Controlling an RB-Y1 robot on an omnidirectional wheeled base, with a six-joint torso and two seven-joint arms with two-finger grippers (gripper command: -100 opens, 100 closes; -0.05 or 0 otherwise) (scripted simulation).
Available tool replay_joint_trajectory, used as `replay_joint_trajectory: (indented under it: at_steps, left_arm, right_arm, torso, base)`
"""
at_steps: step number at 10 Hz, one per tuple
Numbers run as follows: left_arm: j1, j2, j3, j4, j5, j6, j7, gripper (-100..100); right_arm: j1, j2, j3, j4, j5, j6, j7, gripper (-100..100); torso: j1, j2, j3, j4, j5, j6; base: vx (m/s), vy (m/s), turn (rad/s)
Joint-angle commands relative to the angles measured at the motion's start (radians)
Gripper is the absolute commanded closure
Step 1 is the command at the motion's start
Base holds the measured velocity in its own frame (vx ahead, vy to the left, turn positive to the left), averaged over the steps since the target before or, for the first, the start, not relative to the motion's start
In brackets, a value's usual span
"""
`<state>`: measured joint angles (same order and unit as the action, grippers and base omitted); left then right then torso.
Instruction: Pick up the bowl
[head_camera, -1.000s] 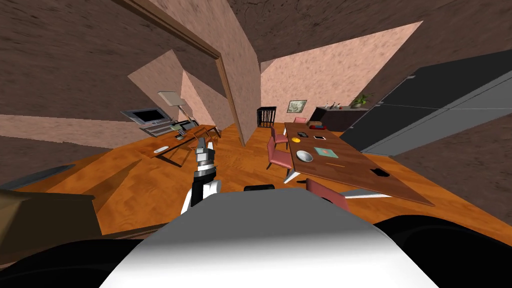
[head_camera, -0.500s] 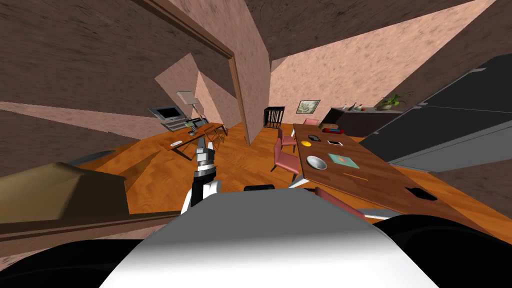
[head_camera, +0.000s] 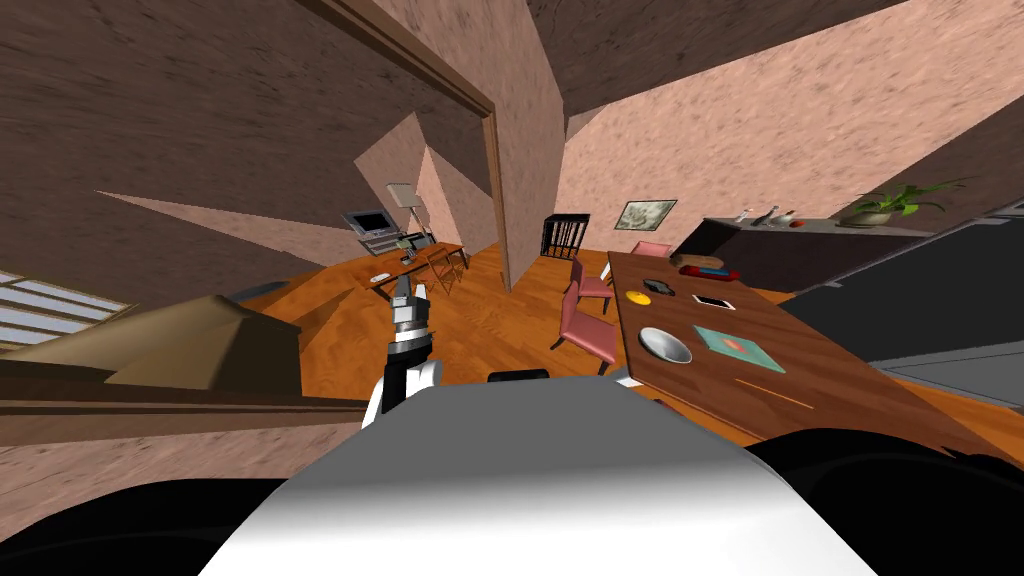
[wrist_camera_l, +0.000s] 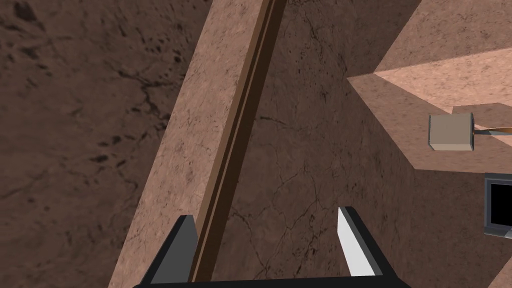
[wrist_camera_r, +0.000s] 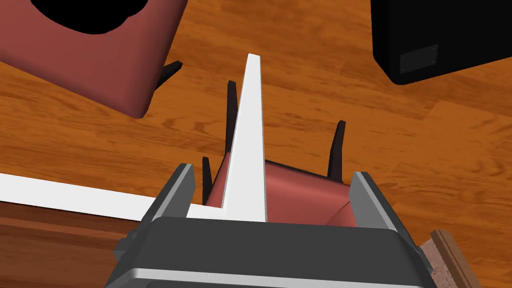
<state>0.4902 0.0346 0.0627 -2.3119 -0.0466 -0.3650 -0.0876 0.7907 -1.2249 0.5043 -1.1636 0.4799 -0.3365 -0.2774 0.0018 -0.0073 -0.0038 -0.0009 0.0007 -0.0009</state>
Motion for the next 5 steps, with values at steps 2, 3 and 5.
replay_joint_trajectory:
  at_steps: [2,3,5]
  left_arm:
    - [0.000,0.000,0.000,0.000,0.000,0.000,0.000,0]
    - [0.000,0.000,0.000,0.000,0.000,0.000,0.000,0]
    - [0.000,0.000,0.000,0.000,0.000,0.000,0.000,0]
  right_arm:
    - [-0.035,-0.051,0.036,0.024,0.012,0.046,0.017,-100]
    - [-0.057,-0.073,0.050,0.056,0.017,0.058,0.034,-100]
    - [-0.099,-0.106,0.075,0.109,0.023,0.078,0.068,-100]
  torso:
    - [-0.001,0.001,0.000,0.000,0.000,0.003]
    - [-0.001,0.001,0.001,0.000,0.000,0.002]
    - [-0.001,-0.004,-0.002,-0.001,-0.001,0.001]
  base:
    - [0.095,0.027,0.113]
    - [0.126,0.043,0.420]
    - [0.172,0.008,0.336]
